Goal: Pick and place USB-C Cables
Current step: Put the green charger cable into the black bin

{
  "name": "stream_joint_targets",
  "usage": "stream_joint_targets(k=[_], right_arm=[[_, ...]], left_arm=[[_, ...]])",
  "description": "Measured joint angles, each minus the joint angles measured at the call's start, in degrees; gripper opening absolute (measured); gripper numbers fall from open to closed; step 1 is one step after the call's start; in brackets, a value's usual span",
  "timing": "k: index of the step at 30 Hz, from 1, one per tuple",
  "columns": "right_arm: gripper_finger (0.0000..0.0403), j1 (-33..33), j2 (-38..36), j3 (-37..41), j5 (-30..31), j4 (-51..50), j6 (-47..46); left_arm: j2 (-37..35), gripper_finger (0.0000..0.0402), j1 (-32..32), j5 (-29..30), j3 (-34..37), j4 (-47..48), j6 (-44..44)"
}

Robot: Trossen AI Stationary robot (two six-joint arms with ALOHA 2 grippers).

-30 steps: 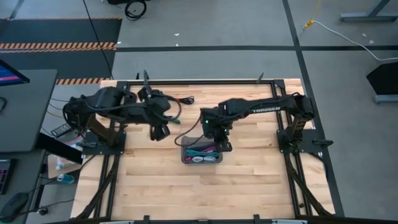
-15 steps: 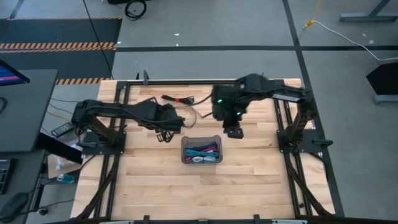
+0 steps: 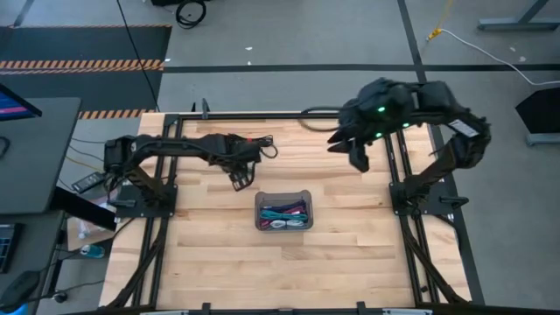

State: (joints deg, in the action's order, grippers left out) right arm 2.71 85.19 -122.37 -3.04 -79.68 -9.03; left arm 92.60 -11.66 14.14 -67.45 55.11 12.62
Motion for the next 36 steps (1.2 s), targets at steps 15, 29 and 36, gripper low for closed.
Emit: stream_joint_targets(k=[15, 29, 36], right_arm=[[0.0121, -0.01, -3.31, 0.02, 0.65, 0.94, -4.38], [0.0121, -0.16, -1.34, 0.07, 0.43, 2.58, -7.65], [0.0121, -0.49, -1.34, 0.07, 0.41, 3.88, -9.08]], left_arm=[[0.01, 0.0185, -7.11, -10.79, 2.42, -7.23, -15.27], [11.2, 0.0185, -7.19, -8.79, 2.42, -8.22, -34.54], [13.29, 0.0185, -7.9, -7.13, 2.37, -11.3, -37.33]])
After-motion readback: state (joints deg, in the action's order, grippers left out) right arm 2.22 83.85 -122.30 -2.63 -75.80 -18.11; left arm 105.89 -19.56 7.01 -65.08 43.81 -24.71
